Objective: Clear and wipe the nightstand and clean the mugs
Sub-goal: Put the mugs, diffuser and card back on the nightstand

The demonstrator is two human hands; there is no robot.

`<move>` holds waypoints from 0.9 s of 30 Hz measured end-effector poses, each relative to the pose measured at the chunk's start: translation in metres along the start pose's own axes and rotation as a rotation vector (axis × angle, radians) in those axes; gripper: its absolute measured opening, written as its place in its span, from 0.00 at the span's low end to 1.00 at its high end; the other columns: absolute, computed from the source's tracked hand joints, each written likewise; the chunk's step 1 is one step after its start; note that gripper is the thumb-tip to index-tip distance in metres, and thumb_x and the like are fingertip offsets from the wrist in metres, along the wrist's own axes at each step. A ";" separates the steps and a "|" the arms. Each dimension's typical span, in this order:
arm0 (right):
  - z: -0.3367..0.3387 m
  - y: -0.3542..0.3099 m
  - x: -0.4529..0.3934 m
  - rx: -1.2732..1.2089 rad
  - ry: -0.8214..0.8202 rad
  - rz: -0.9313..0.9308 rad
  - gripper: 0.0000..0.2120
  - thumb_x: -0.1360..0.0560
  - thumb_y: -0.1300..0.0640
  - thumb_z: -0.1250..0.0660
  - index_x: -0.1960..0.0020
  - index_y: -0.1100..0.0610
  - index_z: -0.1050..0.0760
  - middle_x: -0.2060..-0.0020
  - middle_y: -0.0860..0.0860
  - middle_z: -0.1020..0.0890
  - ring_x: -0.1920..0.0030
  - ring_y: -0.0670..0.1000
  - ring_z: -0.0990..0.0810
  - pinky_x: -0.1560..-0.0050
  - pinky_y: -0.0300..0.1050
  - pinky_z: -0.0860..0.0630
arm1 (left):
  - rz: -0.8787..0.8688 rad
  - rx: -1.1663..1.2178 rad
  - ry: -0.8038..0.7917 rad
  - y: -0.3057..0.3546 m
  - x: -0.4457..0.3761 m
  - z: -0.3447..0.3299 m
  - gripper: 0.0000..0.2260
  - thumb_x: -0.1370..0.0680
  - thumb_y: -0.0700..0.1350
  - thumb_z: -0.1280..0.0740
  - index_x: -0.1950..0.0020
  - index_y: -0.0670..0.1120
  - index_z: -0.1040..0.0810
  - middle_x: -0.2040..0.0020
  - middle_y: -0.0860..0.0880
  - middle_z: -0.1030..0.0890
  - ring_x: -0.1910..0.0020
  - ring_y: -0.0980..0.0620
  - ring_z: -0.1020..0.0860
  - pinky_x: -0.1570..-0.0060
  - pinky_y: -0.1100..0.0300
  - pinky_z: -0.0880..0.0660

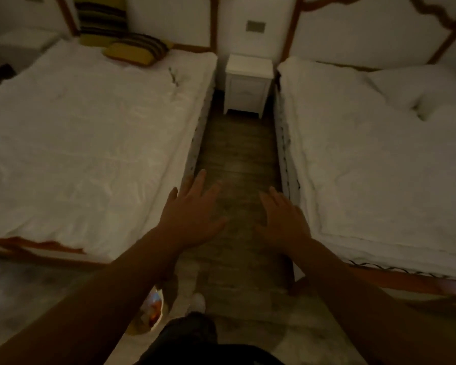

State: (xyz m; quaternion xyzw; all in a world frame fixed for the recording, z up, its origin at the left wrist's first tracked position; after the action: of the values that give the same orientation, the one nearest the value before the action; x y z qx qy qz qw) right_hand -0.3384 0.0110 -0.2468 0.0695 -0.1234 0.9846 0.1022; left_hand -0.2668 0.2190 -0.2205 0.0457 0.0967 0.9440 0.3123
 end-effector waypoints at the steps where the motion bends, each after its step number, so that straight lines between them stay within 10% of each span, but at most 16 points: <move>1: 0.004 0.003 -0.017 0.005 0.006 -0.029 0.42 0.28 0.32 0.40 0.22 0.47 0.56 0.22 0.51 0.55 0.23 0.55 0.54 0.27 0.65 0.49 | -0.022 -0.022 -0.006 -0.006 -0.023 0.003 0.40 0.31 0.74 0.50 0.24 0.60 0.60 0.21 0.46 0.59 0.23 0.41 0.57 0.28 0.37 0.51; 10: 0.045 0.012 -0.168 0.025 0.096 -0.153 0.50 0.40 0.19 0.60 0.24 0.43 0.60 0.22 0.49 0.57 0.23 0.55 0.56 0.28 0.65 0.51 | -0.088 -0.079 -0.016 -0.068 -0.200 0.033 0.43 0.34 0.78 0.57 0.24 0.59 0.59 0.21 0.46 0.59 0.23 0.40 0.56 0.29 0.36 0.51; 27: 0.104 0.132 -0.550 0.117 -0.004 -0.019 0.46 0.33 0.23 0.51 0.23 0.45 0.56 0.22 0.51 0.57 0.23 0.58 0.55 0.29 0.67 0.49 | 0.056 -0.047 0.005 -0.118 -0.557 0.026 0.40 0.30 0.75 0.48 0.26 0.61 0.61 0.21 0.45 0.57 0.23 0.40 0.55 0.30 0.36 0.47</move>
State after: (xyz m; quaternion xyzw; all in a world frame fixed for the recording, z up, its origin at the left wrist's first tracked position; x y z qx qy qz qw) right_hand 0.1771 -0.2420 -0.2663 0.0784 -0.0649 0.9890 0.1069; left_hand 0.2519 -0.0177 -0.2341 0.0387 0.0741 0.9544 0.2864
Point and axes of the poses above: each hand's wrist, its own x-axis away from the middle knuckle, its own z-axis out of the back of the hand, y = z × x, the point moved 3 cm from there along -x, towards the middle knuckle
